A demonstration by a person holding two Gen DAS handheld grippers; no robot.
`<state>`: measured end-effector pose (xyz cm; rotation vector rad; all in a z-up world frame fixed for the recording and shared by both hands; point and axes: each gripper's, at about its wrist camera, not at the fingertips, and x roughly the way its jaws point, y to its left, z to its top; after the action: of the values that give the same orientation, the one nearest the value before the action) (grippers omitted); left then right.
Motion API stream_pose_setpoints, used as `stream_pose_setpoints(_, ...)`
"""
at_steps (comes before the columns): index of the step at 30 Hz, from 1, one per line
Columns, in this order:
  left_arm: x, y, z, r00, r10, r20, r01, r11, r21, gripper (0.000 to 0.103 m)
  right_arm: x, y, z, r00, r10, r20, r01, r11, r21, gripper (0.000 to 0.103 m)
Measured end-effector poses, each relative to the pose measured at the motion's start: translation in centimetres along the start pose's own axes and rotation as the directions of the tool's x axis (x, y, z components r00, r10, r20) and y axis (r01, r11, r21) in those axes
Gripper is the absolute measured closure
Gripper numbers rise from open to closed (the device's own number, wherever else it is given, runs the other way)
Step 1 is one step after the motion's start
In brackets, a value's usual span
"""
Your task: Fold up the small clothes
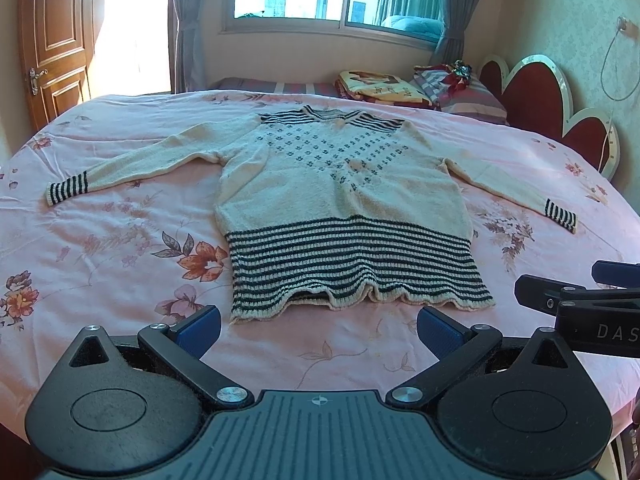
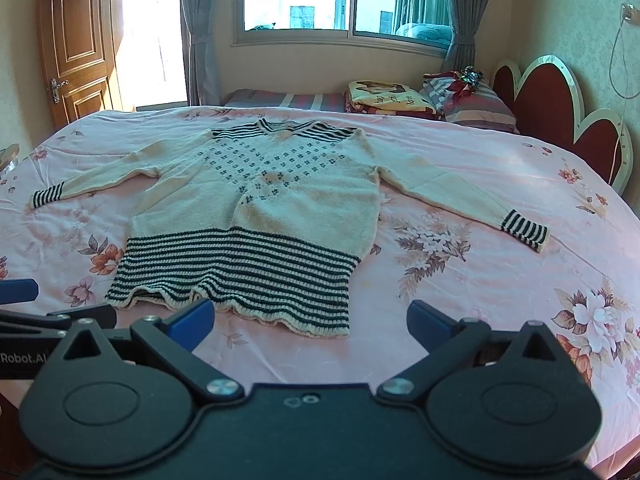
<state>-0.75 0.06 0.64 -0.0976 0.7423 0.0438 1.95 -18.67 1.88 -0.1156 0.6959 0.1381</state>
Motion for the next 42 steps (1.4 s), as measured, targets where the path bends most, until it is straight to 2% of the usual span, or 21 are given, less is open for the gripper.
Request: stream_pose_setpoints(42,-0.14,0.37,-0.3,1.0,0.005,-0.001,-0.005,1.0,0.002,0.0,-0.01,0.3,-0.21,1.0,-0.004,-0.001,0.004,1.0,-0.002,0.001)
